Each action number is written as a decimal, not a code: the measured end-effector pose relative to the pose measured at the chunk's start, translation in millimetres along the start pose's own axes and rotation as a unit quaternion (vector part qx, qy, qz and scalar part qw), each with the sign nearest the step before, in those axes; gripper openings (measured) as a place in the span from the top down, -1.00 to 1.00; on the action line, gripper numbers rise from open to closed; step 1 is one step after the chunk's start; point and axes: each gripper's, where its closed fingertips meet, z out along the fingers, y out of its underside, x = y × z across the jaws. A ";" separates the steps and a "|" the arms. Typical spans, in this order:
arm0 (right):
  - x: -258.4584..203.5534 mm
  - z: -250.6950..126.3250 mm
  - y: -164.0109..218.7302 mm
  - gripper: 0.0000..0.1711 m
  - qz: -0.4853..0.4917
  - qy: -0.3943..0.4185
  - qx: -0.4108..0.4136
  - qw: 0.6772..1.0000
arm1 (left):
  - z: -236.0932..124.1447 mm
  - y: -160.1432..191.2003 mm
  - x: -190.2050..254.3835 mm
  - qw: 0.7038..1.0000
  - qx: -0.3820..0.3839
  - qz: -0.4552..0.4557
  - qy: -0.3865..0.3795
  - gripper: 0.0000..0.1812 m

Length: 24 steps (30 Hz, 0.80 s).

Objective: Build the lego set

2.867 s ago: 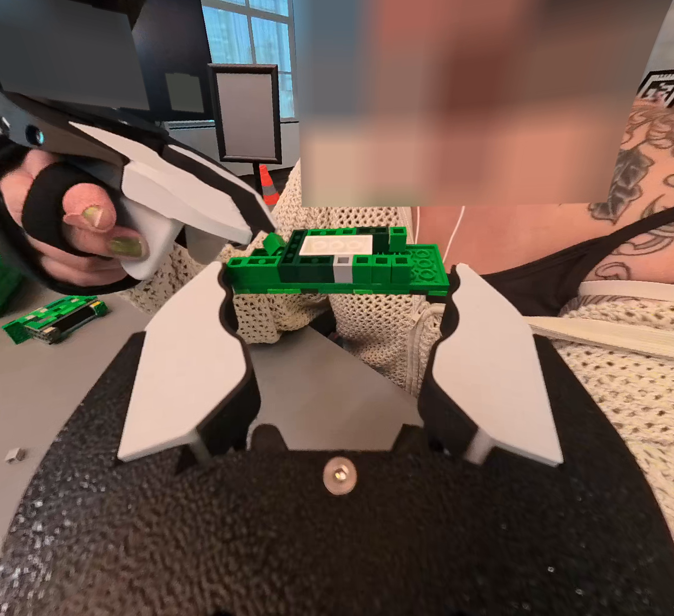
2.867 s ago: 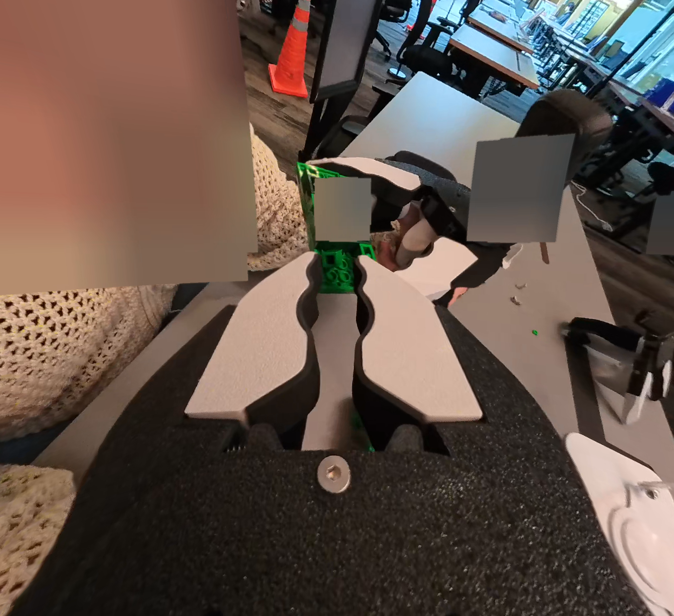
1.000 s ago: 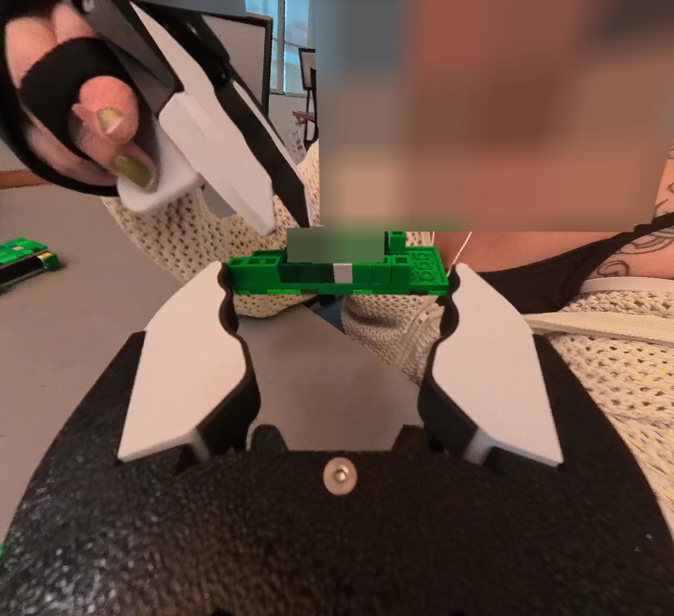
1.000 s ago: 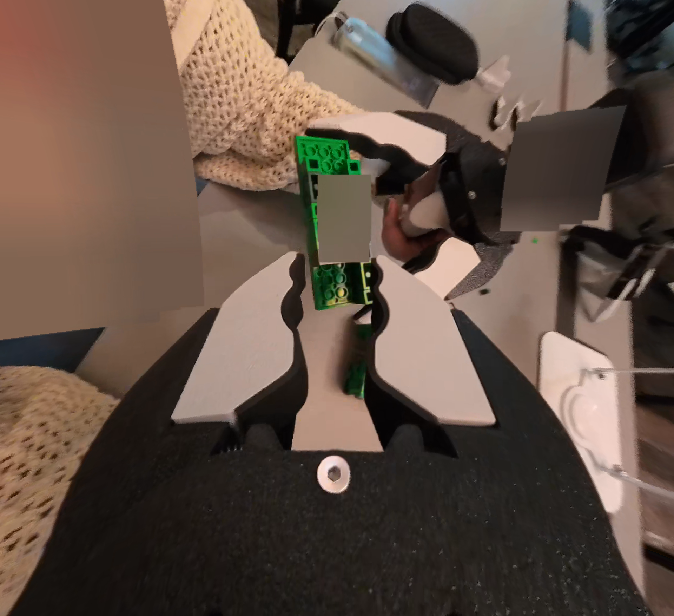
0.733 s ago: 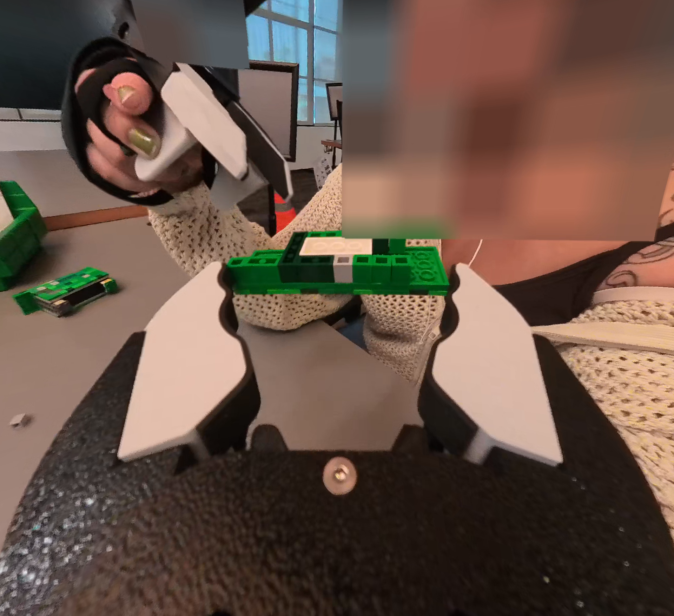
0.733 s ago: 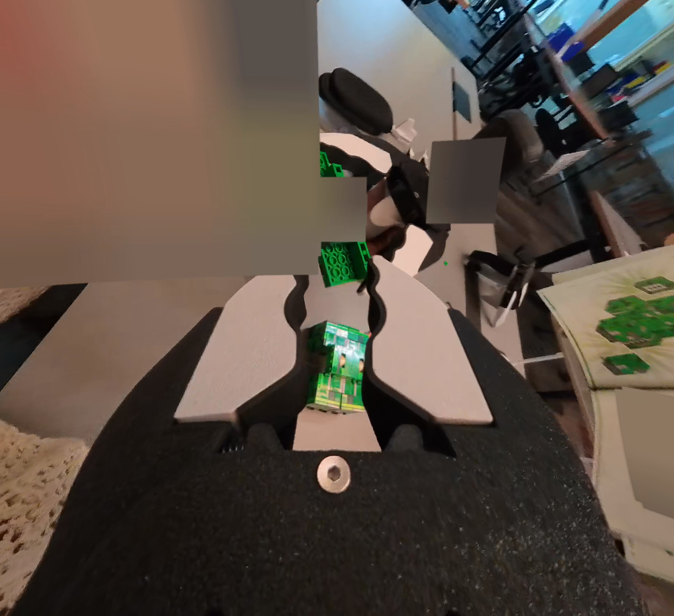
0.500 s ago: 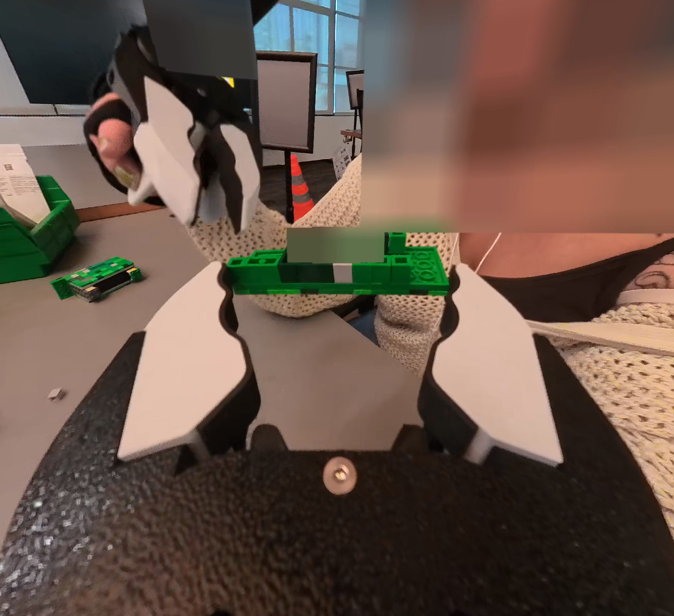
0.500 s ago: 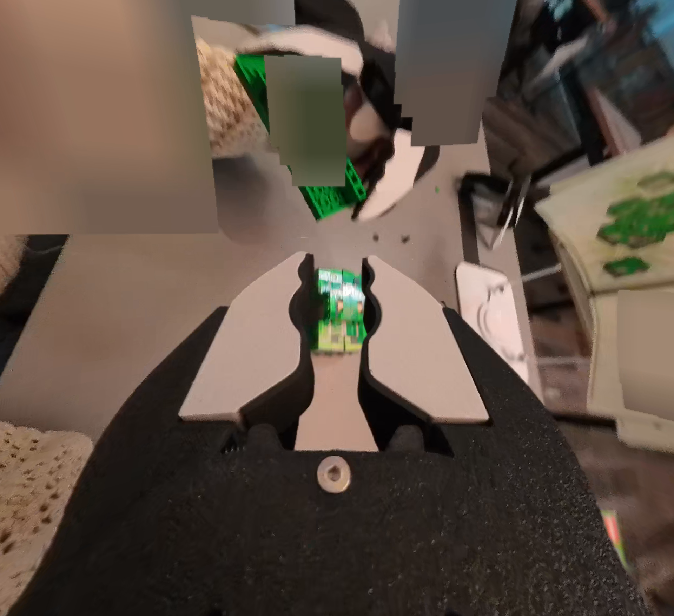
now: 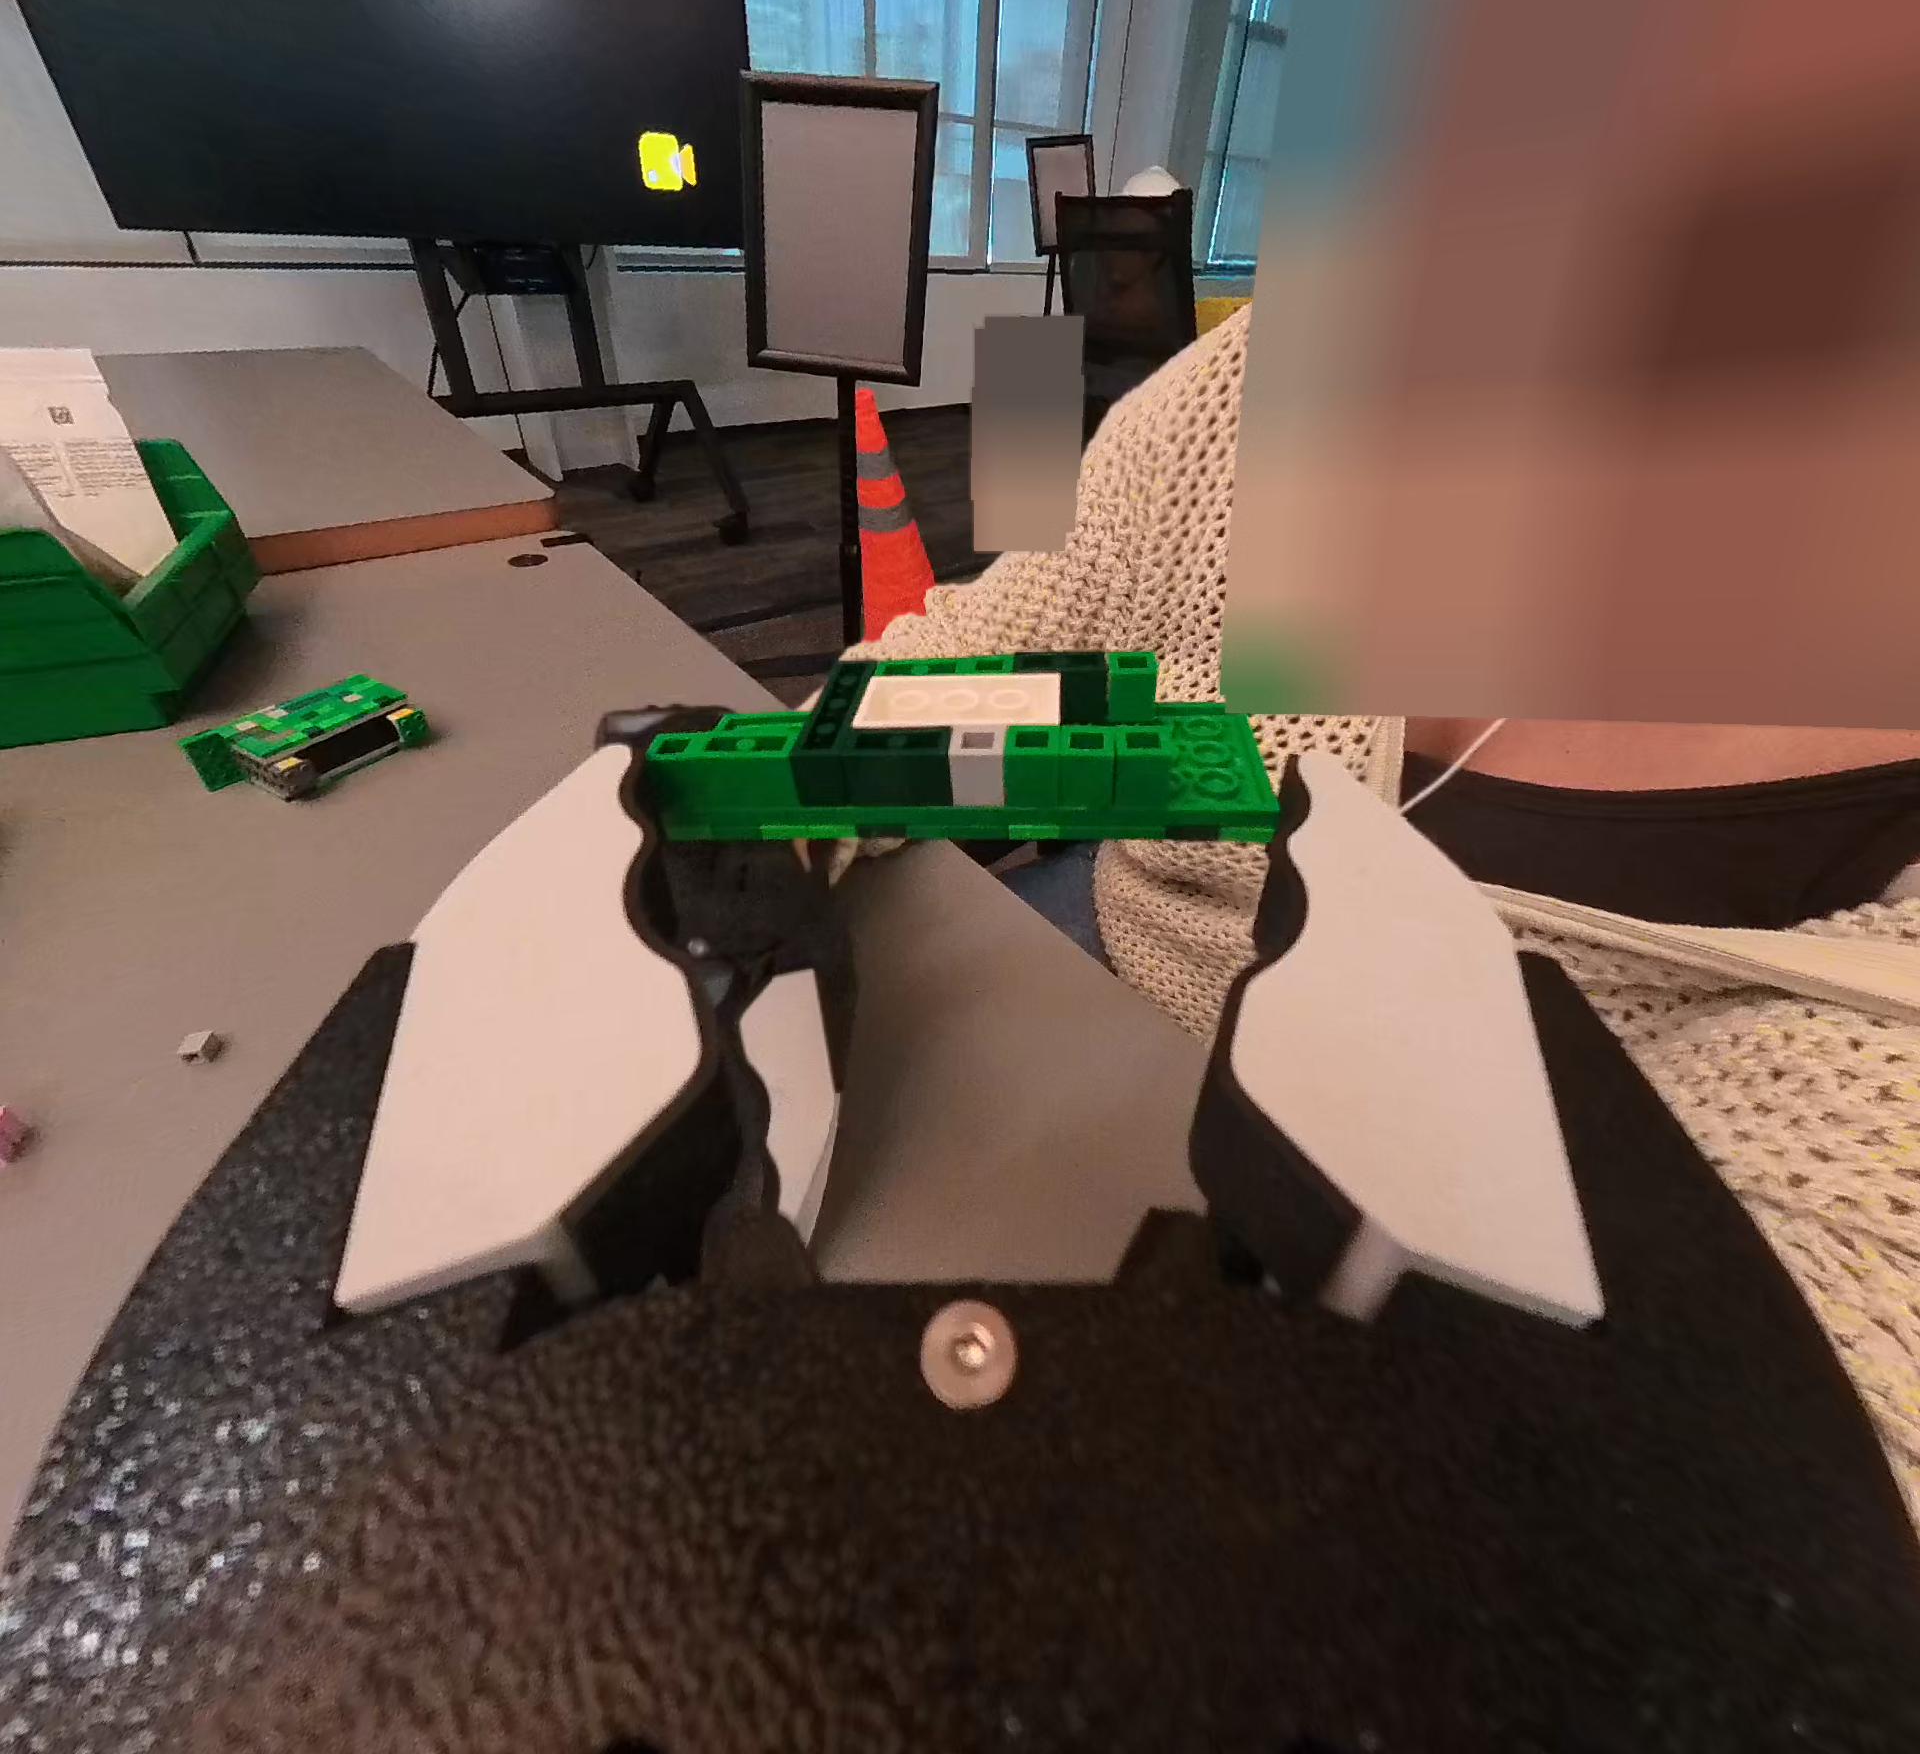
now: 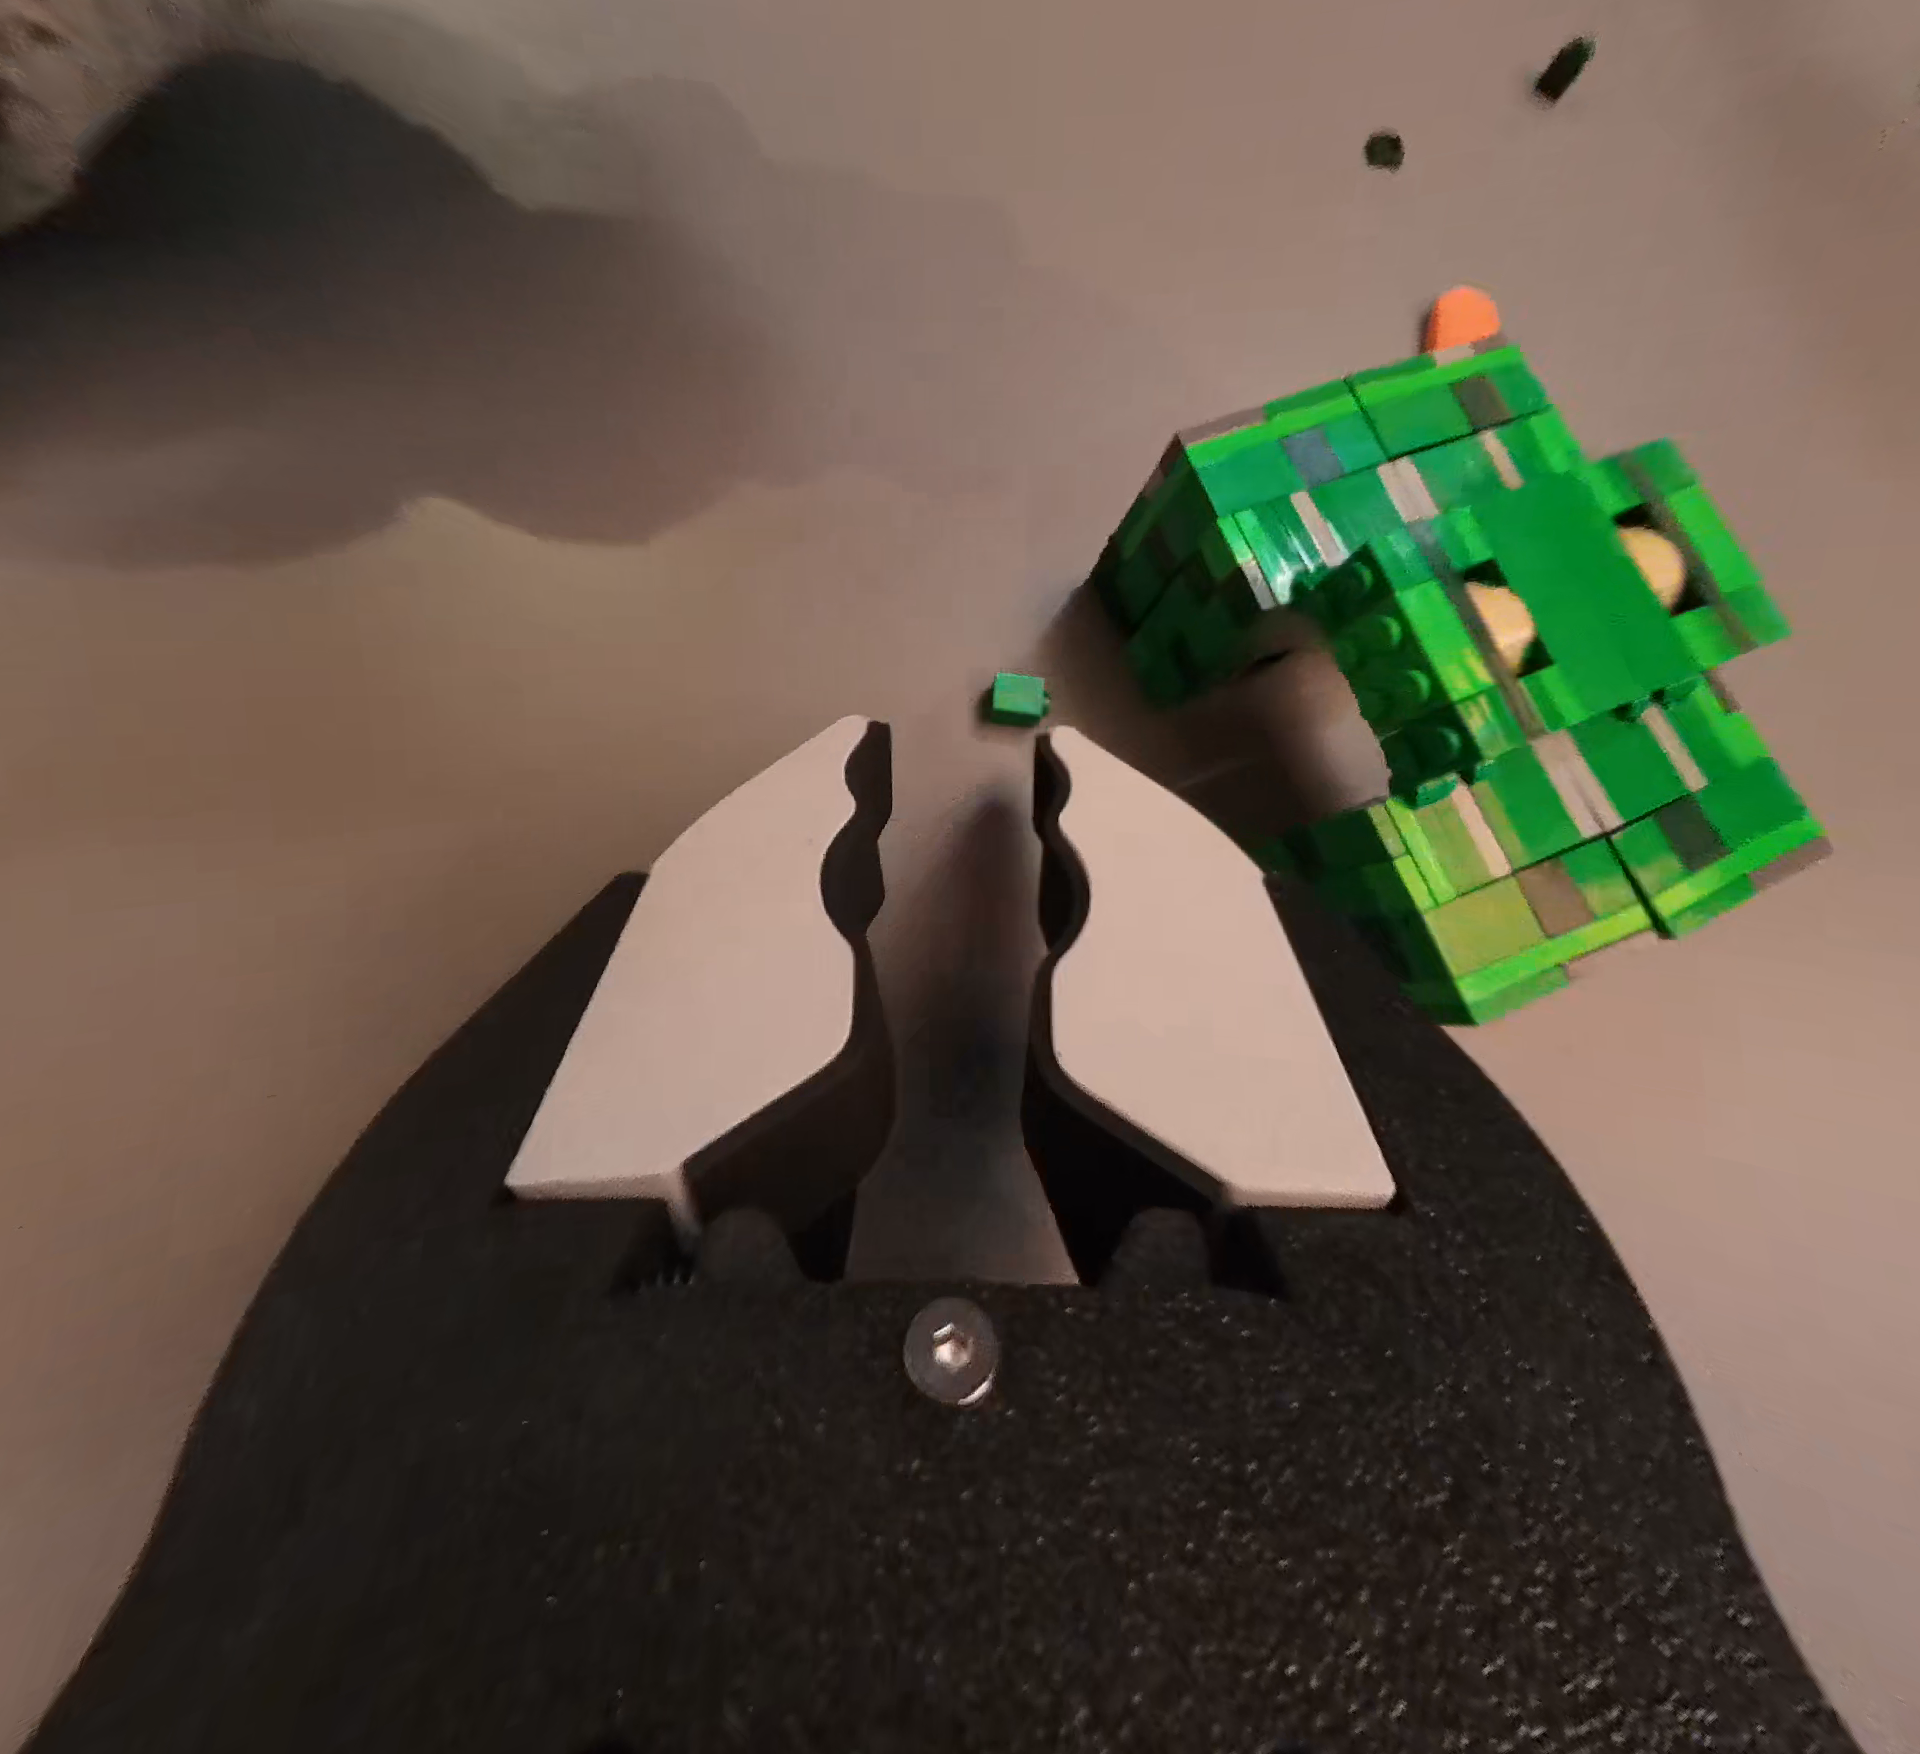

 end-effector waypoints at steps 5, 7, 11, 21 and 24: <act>7.7 4.7 -1.8 0.71 -0.026 0.040 -0.002 0.999 | -1.7 0.5 2.1 1.000 -0.013 0.005 -0.012 -0.21; 10.8 7.3 -4.4 0.72 -0.017 0.047 0.000 0.999 | -2.9 -1.1 3.7 1.000 -0.010 0.008 -0.011 -0.21; 11.1 15.1 -3.0 0.78 -0.007 0.032 -0.014 0.999 | -5.3 0.6 2.9 1.000 -0.015 0.006 -0.020 -0.21; -13.3 -22.1 9.0 0.87 -0.048 -0.061 0.010 0.997 | -8.2 1.1 3.2 0.999 -0.017 0.006 -0.028 -0.21; -25.1 -36.3 26.7 0.87 -0.066 -0.101 0.001 0.993 | -6.5 2.2 2.6 0.999 -0.021 0.004 -0.027 -0.21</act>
